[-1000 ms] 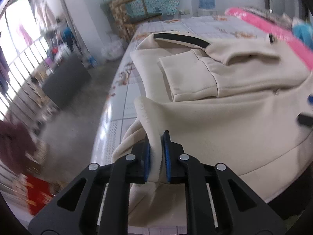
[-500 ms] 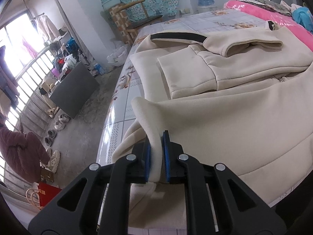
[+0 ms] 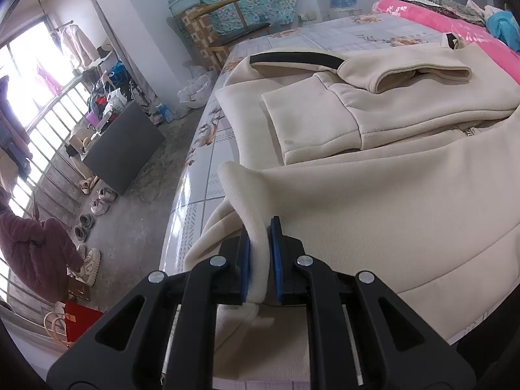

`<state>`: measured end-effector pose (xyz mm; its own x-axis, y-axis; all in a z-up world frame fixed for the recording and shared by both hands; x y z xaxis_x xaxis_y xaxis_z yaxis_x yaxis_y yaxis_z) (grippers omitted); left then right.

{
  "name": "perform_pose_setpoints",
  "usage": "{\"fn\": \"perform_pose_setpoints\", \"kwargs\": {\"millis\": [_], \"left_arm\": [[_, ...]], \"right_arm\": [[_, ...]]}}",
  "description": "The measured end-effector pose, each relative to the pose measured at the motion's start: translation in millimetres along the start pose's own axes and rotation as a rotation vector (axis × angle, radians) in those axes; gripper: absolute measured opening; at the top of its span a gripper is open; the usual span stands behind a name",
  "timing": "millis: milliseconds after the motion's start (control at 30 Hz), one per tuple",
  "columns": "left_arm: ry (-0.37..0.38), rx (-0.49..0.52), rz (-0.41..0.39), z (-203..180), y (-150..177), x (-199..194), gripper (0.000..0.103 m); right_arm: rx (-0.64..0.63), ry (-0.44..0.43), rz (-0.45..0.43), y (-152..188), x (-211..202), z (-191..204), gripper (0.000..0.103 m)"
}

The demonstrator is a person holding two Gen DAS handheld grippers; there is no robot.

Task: Fold large clothes
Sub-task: 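Hold the side edge with the left tool while the right tool grasps the opposite side edge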

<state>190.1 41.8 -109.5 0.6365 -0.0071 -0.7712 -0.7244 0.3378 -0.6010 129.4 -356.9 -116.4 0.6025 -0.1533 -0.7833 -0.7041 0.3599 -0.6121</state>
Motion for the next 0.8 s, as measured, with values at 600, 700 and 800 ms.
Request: {"fn": "perform_pose_setpoints", "kwargs": {"millis": [600,700,800], "left_arm": [[-0.004,0.004,0.003,-0.7,-0.4,0.0,0.011],[-0.005,0.008,0.004,-0.4,0.1,0.1,0.011],[-0.005,0.008,0.005,-0.5,0.1,0.2,0.011]], "right_arm": [[-0.070,0.045,-0.007,3.5,-13.4,5.6,0.029],[-0.061,0.061,-0.003,4.0,-7.0,3.7,0.029],[-0.082,0.079,-0.020,4.1,-8.6,8.0,0.024]]}}
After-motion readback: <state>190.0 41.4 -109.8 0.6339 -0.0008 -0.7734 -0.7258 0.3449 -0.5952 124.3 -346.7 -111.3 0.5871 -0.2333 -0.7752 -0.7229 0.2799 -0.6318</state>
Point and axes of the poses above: each gripper's, at about its wrist camera, not at the fingertips, and x roughly the way its jaws point, z to its left, y to its underside, the point moved 6 cm from there along x, roughly the way its jaws point, and after that the axes turned 10 degrees about y, right-handed, at the moved point
